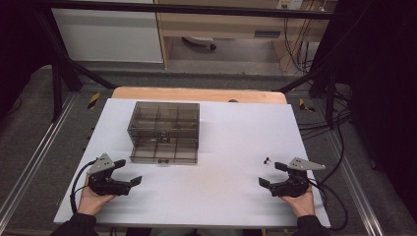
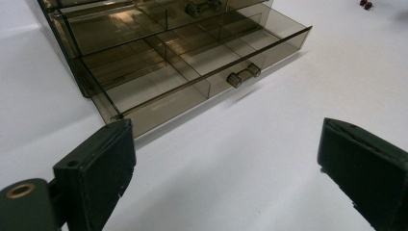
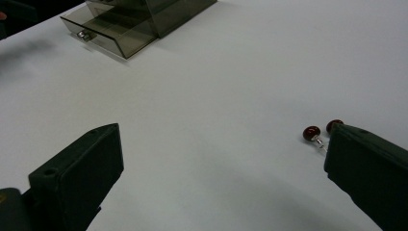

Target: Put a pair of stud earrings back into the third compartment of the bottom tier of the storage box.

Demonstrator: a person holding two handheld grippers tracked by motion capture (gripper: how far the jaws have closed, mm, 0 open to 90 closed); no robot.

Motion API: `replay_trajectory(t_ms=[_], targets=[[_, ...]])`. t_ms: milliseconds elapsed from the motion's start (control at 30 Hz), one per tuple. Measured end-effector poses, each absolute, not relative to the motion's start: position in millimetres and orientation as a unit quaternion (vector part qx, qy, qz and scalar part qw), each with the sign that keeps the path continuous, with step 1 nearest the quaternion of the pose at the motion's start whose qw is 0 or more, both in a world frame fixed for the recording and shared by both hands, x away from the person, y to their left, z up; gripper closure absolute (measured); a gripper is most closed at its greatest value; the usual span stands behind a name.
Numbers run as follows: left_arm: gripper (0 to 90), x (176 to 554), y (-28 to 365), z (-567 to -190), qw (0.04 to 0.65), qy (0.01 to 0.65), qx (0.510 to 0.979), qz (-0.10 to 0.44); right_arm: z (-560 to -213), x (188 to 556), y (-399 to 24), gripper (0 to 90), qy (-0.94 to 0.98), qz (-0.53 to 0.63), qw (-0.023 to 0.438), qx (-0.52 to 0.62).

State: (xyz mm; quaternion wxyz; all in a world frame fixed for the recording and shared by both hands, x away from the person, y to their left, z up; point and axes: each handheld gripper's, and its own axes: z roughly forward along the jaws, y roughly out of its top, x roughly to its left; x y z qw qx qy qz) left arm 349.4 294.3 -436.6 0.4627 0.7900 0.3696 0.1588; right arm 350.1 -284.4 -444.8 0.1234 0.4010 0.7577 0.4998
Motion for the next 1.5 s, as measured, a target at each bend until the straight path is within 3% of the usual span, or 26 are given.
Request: replay_trajectory(t_ms=[967,1167,1333,1500], targets=[[5.9,349.7,294.6,-437.7,0.461,0.373,0.789,0.159,-438.0,370.7,-284.3,5.4,0.768,0.455,0.158,0.421],[5.9,349.7,295.6,-437.8,0.462,0.374,0.788,0.16,-439.0,382.3,-284.9,14.8,0.774,0.438,0.161,0.429],[5.9,349.3,295.8,-437.3,0.462,0.374,0.787,0.161,-440.8,393.5,-286.8,32.5,0.778,0.421,0.169,0.435],[6.0,349.2,296.0,-437.3,0.462,0.374,0.787,0.162,-443.3,397.3,-286.6,41.9,0.782,0.417,0.171,0.43]])
